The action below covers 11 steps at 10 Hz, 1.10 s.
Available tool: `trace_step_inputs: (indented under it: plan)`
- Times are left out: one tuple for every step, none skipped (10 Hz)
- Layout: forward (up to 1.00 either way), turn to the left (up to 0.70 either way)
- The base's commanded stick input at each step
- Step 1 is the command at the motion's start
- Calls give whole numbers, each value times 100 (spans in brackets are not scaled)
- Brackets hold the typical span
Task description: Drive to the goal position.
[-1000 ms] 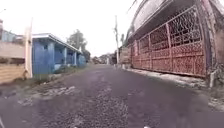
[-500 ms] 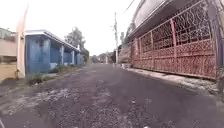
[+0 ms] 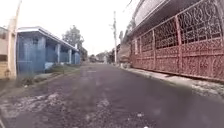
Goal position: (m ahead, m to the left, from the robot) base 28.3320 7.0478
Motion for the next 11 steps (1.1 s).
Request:
trace_step_inputs:
  plan:
    - [85, 23]
    - [85, 1]
    - [85, 0]
    - [85, 0]
    - [85, 0]
    - [85, 0]
    - [85, 0]
    - [85, 0]
    - [85, 0]
    - [85, 0]
    - [85, 0]
